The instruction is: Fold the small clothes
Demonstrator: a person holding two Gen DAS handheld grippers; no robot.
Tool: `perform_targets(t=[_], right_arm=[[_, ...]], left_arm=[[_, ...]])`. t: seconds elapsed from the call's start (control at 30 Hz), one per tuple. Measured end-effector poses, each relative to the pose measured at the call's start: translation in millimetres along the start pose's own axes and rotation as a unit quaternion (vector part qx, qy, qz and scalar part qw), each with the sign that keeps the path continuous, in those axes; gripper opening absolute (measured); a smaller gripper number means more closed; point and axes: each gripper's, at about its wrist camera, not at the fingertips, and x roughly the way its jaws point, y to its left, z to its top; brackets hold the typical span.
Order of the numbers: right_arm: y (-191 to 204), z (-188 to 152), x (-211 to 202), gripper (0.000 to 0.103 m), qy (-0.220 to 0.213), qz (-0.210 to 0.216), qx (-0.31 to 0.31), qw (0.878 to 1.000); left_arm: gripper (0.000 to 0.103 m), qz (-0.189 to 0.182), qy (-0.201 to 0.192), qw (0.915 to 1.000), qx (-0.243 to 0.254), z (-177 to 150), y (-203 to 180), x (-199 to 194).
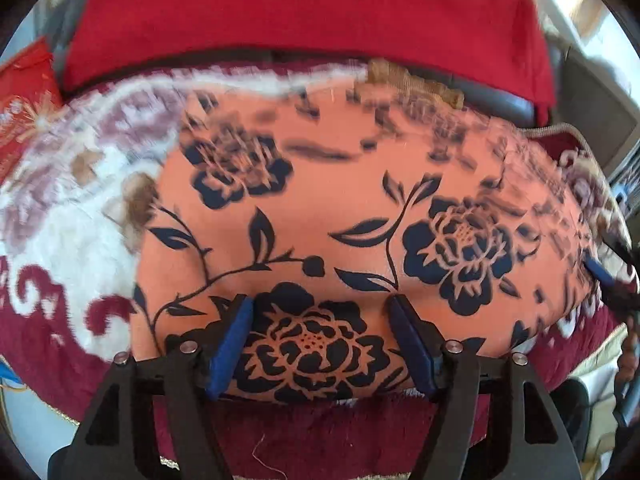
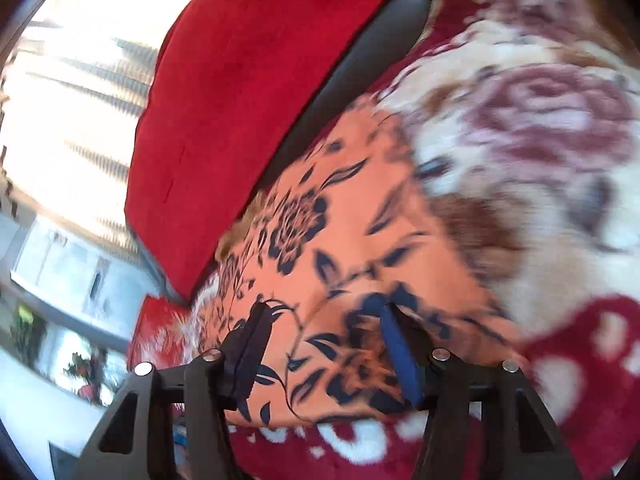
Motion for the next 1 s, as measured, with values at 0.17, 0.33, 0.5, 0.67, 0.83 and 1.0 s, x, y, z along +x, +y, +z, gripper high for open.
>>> perform_targets(t=[0.17, 0.33, 0.5, 0.67, 0.83, 1.0], right_arm=[[9, -29, -52, 0.08, -0.031, 0.011, -0.012, 0.999], [-14, -50, -29, 0.08, -0.003, 0.041, 0.052, 0.998], [-32, -43, -5, 0.08, -0.004, 0.069, 0.124, 0.99], [-35, -31, -5, 0.054, -0.023, 0.054, 0.118, 0.991], [-12, -23, -12, 0.012, -0.02, -0.038, 0.023, 0.999], [-13, -21, -4, 0.021, -0.001, -0.095, -0.007, 0.995]], left_arm=[[0.071, -0.015, -0.064, 0.9976, -0.021, 19, -12, -39], [0.071, -0.013, -0.073, 0.9971, -0.016, 23, -40, -40], [0.071, -0.015, -0.068, 0.9973, -0.025, 21, -55, -30], [0.071, -0.014, -0.065, 0.9977, -0.018, 23, -65, -23], [0.071, -0.017, -0.07, 0.9973, -0.015, 25, -68, -24], [0.074, -0.015, -0.066, 0.9976, -0.012, 27, -72, -8]])
